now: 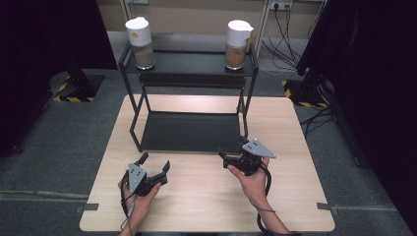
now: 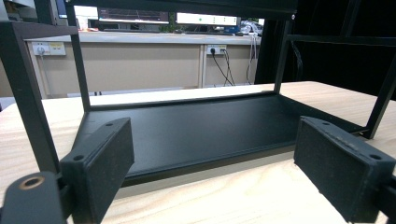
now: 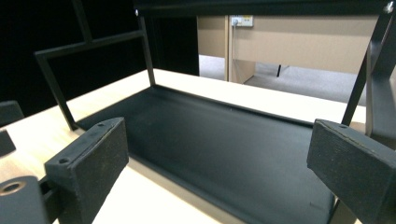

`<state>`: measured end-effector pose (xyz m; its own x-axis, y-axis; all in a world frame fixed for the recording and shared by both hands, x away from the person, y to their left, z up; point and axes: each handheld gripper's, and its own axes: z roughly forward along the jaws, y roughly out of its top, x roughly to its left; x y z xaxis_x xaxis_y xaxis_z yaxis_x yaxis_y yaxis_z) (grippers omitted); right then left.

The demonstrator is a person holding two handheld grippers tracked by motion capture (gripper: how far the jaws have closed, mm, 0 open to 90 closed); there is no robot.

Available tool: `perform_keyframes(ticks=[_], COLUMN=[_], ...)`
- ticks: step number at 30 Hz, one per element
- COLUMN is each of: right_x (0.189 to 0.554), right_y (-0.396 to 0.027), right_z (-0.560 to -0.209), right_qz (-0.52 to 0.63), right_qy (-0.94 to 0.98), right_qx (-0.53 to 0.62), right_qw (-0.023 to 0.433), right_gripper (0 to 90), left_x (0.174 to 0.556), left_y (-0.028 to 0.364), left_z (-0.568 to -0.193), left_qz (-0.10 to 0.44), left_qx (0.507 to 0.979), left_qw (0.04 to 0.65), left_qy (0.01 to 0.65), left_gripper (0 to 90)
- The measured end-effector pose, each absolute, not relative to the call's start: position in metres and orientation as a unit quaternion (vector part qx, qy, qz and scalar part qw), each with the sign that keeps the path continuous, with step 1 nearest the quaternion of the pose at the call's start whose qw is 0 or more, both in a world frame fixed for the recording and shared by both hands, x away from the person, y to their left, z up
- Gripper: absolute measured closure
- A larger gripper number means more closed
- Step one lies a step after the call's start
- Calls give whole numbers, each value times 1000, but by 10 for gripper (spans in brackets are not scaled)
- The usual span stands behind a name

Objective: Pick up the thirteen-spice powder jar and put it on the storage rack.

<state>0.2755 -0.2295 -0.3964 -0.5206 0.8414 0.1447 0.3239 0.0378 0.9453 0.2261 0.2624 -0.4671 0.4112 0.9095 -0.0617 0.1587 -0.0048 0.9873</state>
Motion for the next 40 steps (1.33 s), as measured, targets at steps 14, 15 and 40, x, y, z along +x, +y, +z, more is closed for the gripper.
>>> perform_keyframes(ticks=[14, 15, 40], right_x=[265, 265, 246], right_y=[-234, -235, -236], right_z=[-418, -419, -446], right_qz=[540, 540, 539], right_qy=[690, 690, 691], right_qx=[433, 434, 428], right_qw=[211, 210, 221], right_gripper=[57, 57, 61], left_x=[226, 226, 226], left_y=[263, 263, 262], left_z=[-467, -467, -467], left_qz=[334, 334, 334], left_qx=[624, 624, 626], left_qw=[562, 562, 560], left_qy=[427, 427, 428], left_gripper=[116, 116, 116])
